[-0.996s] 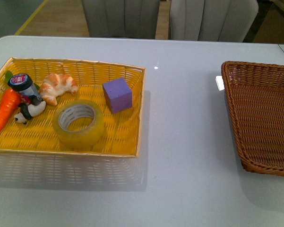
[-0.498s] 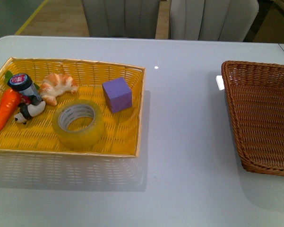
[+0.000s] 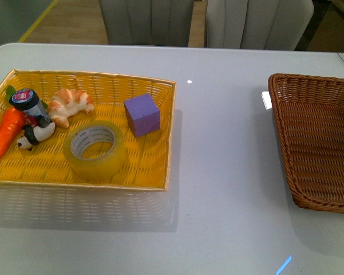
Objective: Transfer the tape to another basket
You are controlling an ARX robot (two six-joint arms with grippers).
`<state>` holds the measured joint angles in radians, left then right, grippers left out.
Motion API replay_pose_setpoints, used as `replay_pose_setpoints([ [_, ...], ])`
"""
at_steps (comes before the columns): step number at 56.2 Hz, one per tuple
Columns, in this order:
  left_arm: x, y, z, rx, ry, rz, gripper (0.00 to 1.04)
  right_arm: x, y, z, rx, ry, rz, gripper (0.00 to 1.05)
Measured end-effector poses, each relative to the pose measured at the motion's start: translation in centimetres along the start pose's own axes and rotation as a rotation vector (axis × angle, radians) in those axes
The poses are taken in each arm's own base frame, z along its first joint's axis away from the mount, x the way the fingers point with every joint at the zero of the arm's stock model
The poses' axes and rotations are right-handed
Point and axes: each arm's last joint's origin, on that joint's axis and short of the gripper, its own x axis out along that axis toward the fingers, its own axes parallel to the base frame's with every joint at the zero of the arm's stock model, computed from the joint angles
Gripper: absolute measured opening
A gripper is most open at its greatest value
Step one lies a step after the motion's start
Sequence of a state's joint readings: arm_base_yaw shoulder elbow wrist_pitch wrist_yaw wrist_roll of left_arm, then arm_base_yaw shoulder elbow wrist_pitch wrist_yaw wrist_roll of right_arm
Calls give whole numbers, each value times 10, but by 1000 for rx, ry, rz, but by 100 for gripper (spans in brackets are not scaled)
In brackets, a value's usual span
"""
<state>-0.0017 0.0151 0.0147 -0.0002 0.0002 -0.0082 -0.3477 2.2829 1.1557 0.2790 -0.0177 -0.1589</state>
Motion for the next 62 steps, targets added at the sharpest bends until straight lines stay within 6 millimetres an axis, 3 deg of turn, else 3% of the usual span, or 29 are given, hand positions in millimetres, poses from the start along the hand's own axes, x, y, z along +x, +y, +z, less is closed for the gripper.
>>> replay_pose_setpoints([
  [16,0,0,0,0,0,0,96,1,10,-8,-17,58,43,34],
  [27,0,0,0,0,0,0,96,-2,29,-13,-9,89,86,6],
  [49,0,0,0,0,0,0,96,-18,95,-22,-58,105,200,5],
  [62,0,0,0,0,0,0,96,-27,119,-27,-33,115,236,5],
])
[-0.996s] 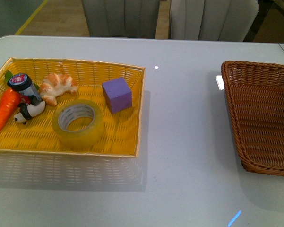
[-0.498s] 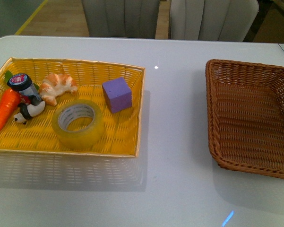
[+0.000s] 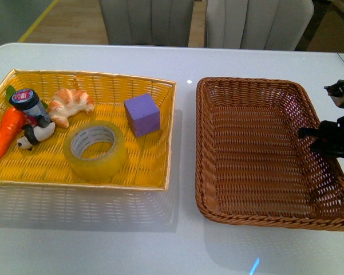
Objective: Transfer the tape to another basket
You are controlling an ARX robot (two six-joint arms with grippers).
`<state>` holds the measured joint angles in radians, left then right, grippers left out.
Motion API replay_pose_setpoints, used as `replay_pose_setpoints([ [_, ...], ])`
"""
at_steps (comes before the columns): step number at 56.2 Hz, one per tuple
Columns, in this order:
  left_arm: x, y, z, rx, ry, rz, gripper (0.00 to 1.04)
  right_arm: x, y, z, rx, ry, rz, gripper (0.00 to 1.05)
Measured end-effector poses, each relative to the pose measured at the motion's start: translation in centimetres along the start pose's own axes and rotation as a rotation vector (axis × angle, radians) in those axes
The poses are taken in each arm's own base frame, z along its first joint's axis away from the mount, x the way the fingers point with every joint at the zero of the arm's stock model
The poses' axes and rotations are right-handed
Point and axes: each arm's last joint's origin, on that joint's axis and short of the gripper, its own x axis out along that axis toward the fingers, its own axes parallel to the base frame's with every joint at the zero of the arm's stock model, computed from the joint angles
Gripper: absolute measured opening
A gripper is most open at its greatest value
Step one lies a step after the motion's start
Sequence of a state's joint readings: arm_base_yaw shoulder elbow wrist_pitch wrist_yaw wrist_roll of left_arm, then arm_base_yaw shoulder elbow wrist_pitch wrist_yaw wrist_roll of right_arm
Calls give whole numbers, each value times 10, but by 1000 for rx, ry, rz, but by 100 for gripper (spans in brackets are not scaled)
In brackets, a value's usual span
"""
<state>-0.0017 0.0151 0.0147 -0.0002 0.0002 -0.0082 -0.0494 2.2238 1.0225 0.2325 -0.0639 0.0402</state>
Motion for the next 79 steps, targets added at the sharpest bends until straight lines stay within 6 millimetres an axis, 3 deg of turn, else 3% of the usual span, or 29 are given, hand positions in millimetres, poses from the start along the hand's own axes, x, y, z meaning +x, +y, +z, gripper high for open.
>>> replay_pose_setpoints([
  [7,0,0,0,0,0,0,96,-2,8,-3,3,-1,11,7],
  [12,0,0,0,0,0,0,96,-5,8,0,-11,-33,-3,27],
  [20,0,0,0,0,0,0,96,-21,0,13,-19,-124,-8,48],
  [24,0,0,0,0,0,0,96,-34,-4,22,-23,-178,0,59],
  [29,0,0,0,0,0,0,96,-66,-11,34,-36,-296,30,76],
  [38,0,0,0,0,0,0,96,-118,-21,36,-50,-445,59,97],
  [41,0,0,0,0,0,0,96,-130,-24,33,-48,-491,48,95],
  [44,0,0,0,0,0,0,96,-143,-27,25,-60,-657,27,87],
  [53,0,0,0,0,0,0,96,-178,-18,-18,-96,-943,-3,61],
  [73,0,0,0,0,0,0,96,-209,1,-67,-99,-954,-4,1],
  [79,0,0,0,0,0,0,96,-216,4,-78,-95,-951,-3,2],
])
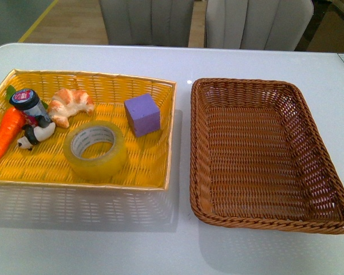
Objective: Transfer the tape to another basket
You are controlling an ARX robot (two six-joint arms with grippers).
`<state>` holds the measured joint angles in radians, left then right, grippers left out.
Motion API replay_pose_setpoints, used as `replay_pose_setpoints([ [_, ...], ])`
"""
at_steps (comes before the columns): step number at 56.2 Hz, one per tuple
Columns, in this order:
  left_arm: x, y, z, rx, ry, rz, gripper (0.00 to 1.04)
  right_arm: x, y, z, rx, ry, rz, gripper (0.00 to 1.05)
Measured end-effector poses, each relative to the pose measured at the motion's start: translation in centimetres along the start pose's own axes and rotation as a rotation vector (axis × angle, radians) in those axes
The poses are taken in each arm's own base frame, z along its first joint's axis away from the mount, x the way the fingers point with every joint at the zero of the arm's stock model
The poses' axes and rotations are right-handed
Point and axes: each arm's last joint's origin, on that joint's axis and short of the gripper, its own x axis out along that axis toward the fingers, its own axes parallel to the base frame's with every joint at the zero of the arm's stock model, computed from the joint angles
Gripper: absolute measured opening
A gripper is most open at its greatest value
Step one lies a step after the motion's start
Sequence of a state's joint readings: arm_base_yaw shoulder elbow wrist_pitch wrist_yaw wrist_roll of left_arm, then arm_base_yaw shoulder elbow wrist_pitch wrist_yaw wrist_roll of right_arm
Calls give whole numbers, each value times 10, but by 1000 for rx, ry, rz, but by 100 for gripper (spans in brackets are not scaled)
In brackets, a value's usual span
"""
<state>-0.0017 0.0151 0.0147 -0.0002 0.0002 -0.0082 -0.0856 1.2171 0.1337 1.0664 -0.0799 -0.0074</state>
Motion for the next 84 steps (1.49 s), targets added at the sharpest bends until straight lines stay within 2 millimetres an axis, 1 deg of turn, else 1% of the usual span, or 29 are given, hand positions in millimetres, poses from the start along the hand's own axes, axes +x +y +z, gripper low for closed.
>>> replay_pose_setpoints([
  [7,0,0,0,0,0,0,96,-13,8,0,0,1,-17,2],
  [11,0,0,0,0,0,0,96,-19,12,0,-1,1,4,2],
  [27,0,0,0,0,0,0,96,-40,13,0,-1,-1,2,2],
  [52,0,0,0,0,0,0,96,-61,13,10,-1,-31,2,2],
  [84,0,0,0,0,0,0,96,-79,13,12,-1,-40,2,2],
])
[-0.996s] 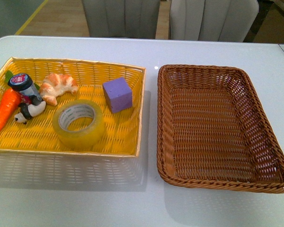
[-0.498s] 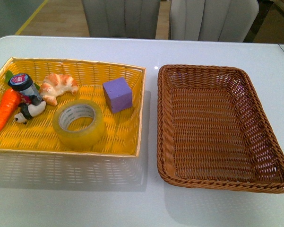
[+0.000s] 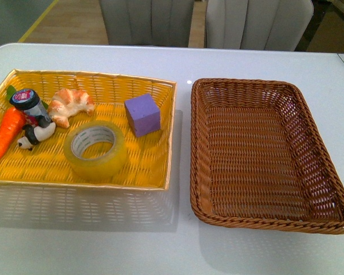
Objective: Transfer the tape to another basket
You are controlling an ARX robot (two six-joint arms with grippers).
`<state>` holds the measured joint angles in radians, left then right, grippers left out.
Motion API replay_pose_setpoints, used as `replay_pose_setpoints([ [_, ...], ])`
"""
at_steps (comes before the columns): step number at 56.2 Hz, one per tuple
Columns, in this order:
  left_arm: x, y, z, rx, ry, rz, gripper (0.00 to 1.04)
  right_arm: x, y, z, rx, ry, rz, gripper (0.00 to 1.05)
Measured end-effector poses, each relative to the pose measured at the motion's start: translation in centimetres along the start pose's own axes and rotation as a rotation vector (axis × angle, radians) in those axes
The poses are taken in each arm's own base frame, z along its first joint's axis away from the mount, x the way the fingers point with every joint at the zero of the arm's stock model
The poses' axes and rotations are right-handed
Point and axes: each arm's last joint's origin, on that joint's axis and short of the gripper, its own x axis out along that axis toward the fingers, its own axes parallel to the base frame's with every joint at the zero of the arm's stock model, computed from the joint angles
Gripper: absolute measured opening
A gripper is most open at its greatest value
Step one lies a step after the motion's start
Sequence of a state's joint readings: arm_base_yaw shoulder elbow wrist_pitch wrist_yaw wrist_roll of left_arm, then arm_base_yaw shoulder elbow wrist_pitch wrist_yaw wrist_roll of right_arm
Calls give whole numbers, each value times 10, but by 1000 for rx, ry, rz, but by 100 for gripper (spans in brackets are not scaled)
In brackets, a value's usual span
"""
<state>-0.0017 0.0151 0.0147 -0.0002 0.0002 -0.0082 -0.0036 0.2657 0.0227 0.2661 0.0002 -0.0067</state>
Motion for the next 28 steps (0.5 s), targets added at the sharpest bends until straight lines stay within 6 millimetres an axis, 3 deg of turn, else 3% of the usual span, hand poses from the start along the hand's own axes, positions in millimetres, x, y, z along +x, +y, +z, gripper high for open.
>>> replay_pose_setpoints([
  [28,0,0,0,0,0,0,96,-17,0,-3,0,8,0,2],
])
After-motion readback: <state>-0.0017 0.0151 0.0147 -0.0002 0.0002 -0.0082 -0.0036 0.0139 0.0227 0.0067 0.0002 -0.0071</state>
